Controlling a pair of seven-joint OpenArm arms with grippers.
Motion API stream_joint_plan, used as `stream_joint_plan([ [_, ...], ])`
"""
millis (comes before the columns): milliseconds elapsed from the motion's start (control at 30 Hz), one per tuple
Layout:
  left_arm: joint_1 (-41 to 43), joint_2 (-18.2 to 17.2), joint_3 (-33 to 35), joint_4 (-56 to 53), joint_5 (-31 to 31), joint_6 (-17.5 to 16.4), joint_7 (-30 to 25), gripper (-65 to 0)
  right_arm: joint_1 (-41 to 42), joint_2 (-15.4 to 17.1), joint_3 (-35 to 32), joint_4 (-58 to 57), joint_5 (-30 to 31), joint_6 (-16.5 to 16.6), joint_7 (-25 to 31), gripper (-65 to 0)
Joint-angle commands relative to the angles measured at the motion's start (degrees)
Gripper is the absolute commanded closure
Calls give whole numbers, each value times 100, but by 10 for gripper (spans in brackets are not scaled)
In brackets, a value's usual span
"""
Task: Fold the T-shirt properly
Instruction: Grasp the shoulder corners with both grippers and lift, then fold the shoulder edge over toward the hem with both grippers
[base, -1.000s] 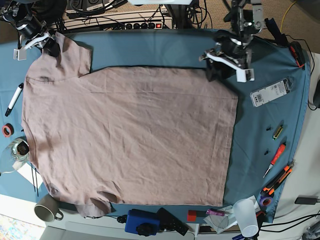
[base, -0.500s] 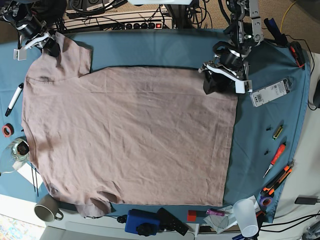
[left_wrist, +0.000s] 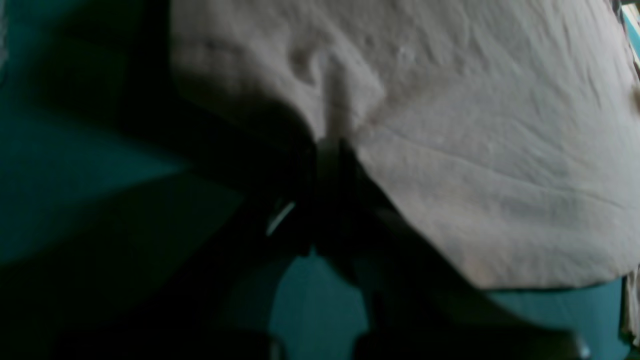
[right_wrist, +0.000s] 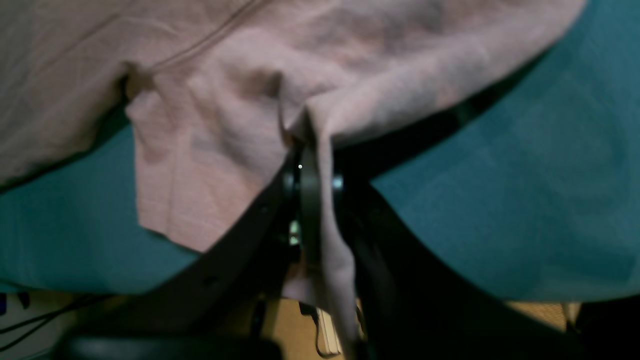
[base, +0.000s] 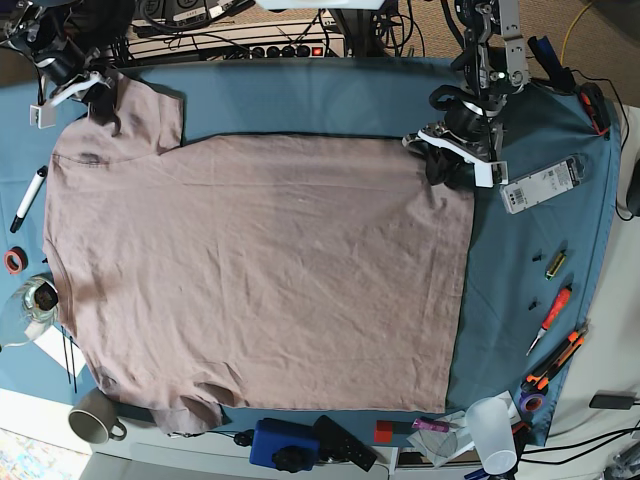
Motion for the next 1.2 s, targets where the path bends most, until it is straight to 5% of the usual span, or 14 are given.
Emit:
stream_joint_plan([
  [0,24,-15,-11,68,87,42,367,0,-48,87,81,221,39,26,46,0],
  [300,522,-20,-407,846,76,39,673,0,-361,87,490,1333,-114,22,-44,0],
  [567,1097,-400,-723,1255,-114,39,798,0,-1132,24,562,1672,4,22,-50,0],
  [967,2280,-476,-1346,2103,-374,35,896,0,-2026,-400,1576,1679,1687,231,-955,0],
  [1167,2387,-476,-1346,2205,-457,42,1099,0,-1947,-407,1694,1679,1740,231,-953,0],
])
